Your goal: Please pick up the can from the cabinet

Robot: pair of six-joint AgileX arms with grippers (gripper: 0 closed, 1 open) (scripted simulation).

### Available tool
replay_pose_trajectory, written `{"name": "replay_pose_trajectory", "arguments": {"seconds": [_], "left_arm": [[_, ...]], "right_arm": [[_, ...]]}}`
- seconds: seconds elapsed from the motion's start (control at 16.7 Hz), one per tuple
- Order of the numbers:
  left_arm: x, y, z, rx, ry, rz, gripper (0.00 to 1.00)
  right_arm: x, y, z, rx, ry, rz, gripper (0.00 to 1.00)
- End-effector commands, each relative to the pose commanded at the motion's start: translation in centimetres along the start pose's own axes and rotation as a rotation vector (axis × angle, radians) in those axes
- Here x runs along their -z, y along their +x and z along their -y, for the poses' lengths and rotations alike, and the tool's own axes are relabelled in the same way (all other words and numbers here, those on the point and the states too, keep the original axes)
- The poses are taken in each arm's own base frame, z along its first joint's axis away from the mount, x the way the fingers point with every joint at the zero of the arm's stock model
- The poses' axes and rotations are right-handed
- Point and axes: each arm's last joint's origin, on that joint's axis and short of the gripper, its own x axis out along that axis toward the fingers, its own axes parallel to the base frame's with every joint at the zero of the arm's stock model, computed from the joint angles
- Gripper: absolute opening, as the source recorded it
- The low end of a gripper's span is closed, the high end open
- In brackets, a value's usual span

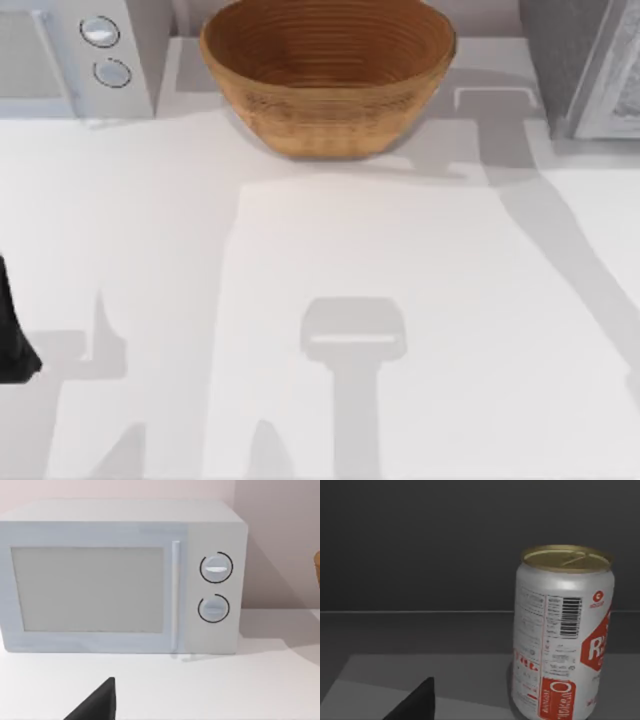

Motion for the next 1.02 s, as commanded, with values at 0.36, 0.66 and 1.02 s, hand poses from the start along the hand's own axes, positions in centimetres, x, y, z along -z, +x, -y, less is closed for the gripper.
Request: {"name": "replay_pose_trajectory", "arguments": {"seconds": [0.36, 0.66, 1.02], "left_arm": [[0.0, 0.0, 0.0, 0.000, 0.000, 0.000, 1.00], [0.0, 0.0, 0.0, 0.000, 0.000, 0.000, 1.00], [0.0, 0.0, 0.0, 0.000, 0.000, 0.000, 1.00]], "right_arm": [[-0.2, 1.9, -0.1, 0.000, 0.000, 0.000, 1.00], [0.0, 5.9, 0.0, 0.000, 0.000, 0.000, 1.00], [0.0, 6.0, 0.0, 0.000, 0.000, 0.000, 0.85]]}}
